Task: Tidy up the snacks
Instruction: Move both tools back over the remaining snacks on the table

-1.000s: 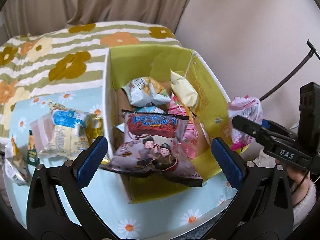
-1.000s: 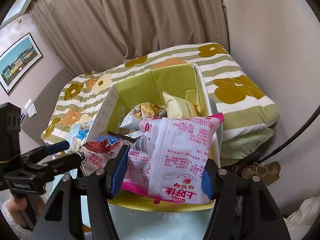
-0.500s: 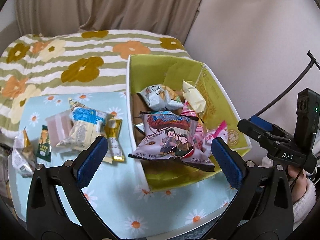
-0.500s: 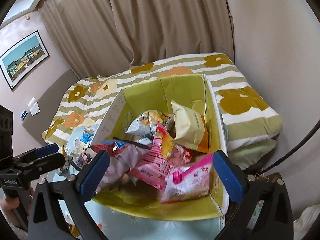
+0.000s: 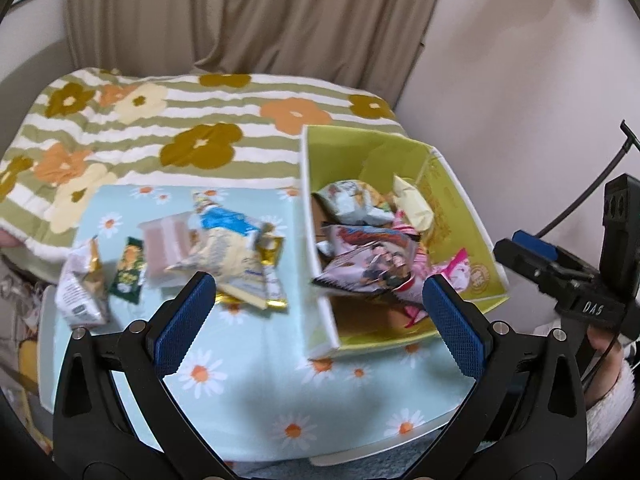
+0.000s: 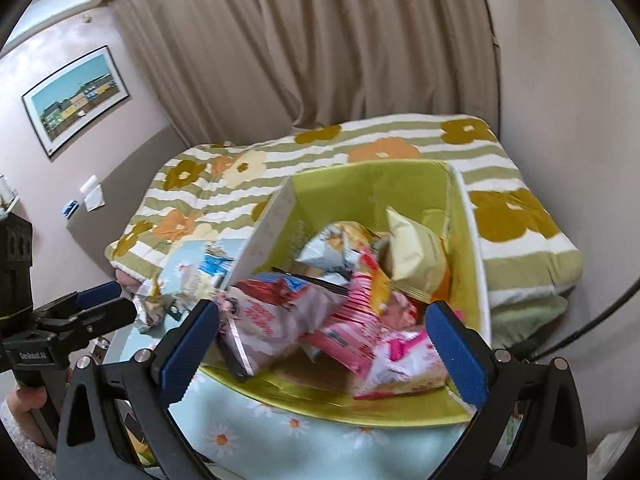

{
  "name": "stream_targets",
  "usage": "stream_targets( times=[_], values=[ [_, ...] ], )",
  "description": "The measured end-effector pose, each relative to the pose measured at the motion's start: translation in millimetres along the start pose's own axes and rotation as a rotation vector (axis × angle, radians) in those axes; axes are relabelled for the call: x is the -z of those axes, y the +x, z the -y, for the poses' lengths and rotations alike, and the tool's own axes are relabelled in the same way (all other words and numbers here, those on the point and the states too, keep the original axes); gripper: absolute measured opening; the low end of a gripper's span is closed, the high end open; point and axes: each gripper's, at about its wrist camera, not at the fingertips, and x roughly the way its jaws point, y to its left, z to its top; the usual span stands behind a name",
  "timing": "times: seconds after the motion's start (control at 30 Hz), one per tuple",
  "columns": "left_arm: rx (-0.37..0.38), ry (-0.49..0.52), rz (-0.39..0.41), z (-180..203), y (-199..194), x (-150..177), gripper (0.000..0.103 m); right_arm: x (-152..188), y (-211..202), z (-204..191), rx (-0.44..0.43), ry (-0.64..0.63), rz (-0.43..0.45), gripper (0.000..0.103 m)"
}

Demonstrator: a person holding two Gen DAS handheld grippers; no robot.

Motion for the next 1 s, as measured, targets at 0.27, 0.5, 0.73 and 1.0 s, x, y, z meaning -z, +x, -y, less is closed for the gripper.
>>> stream_targets(
  times=[0.27, 0.5, 0.73, 1.0],
  values=[
    [-0.071, -0.081, 0.031, -46, -30, 10, 0.103, -10, 5, -44, -0.069, -0.067, 0.016, 0.103],
    [-0.123, -0.184, 0.059, -118, -50, 17, 0.103, -18, 25, -100, -0.116, -0.145, 0.01, 0.103],
    [-0.137, -0.221, 0.036, -195, -53, 10, 0.103, -26, 66, -158, -0.114, -0.155, -0.008, 0.103],
    [-0.065, -0.244, -0.068, -275, -24, 1, 0.102, -23, 134, -226, -0.106, -0.147, -0.097, 0.103]
  ],
)
